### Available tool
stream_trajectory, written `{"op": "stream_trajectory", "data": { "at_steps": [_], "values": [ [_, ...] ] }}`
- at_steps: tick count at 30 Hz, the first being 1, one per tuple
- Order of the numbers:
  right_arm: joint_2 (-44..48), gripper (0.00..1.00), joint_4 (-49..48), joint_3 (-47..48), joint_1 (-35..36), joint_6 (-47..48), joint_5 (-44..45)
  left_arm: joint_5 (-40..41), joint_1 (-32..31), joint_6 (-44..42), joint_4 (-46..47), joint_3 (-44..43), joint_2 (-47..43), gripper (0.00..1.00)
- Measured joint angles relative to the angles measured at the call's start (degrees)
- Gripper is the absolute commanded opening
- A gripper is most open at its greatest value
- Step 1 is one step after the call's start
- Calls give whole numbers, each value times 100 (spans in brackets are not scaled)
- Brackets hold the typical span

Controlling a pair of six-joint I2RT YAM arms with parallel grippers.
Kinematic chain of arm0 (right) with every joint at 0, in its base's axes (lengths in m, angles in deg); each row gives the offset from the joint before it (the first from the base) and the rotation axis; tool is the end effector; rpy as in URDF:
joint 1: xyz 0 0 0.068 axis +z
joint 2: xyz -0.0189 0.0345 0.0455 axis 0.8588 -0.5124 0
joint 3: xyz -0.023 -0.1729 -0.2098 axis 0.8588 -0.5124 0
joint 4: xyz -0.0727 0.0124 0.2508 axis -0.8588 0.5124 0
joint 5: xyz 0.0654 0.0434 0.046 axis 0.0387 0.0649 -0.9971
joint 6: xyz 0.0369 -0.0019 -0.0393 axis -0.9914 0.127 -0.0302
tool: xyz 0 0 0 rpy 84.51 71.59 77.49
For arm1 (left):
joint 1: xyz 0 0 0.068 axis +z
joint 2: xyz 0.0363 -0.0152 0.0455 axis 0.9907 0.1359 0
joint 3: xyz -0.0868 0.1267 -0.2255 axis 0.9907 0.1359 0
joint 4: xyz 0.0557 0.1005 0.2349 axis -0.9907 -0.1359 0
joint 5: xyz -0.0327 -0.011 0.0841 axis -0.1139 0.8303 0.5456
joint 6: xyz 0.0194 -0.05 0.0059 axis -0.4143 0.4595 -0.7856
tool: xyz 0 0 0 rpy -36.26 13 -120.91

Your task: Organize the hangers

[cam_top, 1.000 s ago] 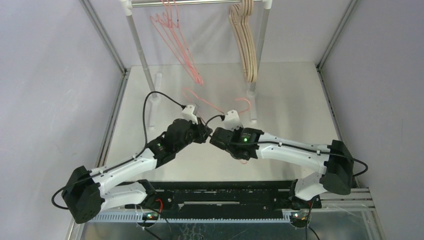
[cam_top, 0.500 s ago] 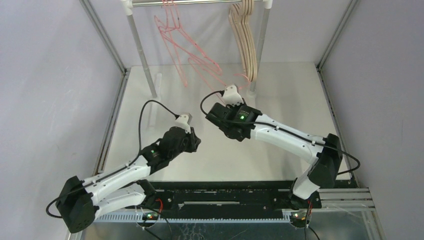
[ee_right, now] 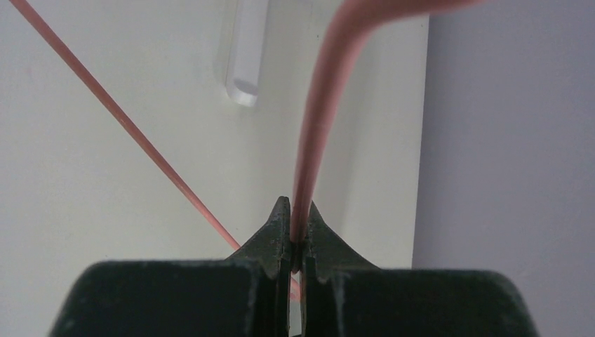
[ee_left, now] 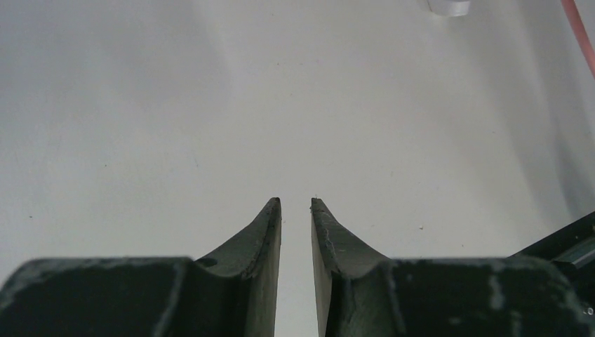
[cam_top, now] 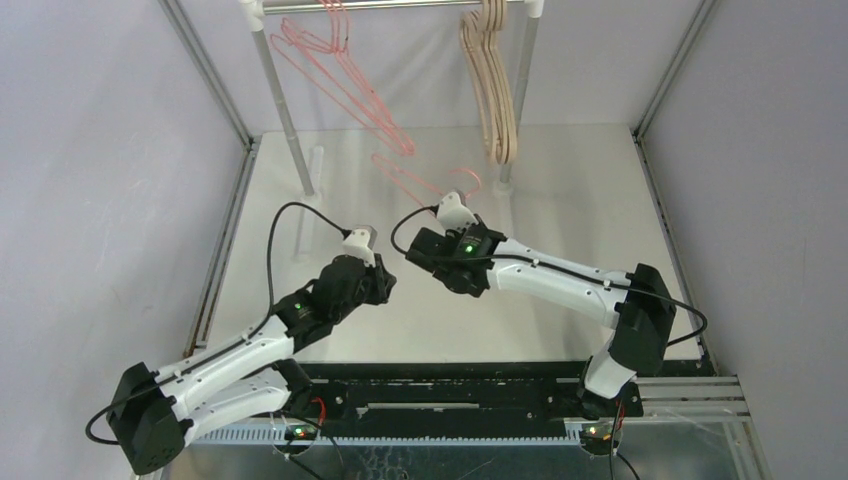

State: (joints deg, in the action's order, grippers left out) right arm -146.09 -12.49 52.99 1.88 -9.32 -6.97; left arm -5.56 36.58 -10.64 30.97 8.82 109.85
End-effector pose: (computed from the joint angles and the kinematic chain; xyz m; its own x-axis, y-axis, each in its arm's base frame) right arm 0.1768 0.2561 0.3005 -0.5695 -0.6080 -0.5532 -0.1280 0.7304 -0.6709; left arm 0.1450 -0.1350 0.2318 -0.5781 -0.0987 -0.8100 0.2873 0.9045 -0.3152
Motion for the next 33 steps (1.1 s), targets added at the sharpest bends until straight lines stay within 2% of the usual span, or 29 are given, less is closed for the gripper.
{"op": "stream_trajectory", "data": {
  "at_steps": [8, 17, 21, 28, 33],
  "values": [
    [105, 0, 584, -323, 205, -459, 20, 0, 0, 0, -9, 0, 90, 26],
    [-39, 0, 2076, -313, 212, -1488, 470, -2, 0, 0, -7, 0, 87, 26],
    [-260, 0, 2389, -238, 201, -1709, 525, -13, 0, 2, -4, 0, 87, 26],
    [-713, 0, 2544, 800, -44, -1751, 791, -15, 0, 2, -11, 59, -81, 26],
    [-868, 0, 1950, 1626, -380, -988, 1012, -11, 4, 0, -44, 59, -236, 26]
  ]
}}
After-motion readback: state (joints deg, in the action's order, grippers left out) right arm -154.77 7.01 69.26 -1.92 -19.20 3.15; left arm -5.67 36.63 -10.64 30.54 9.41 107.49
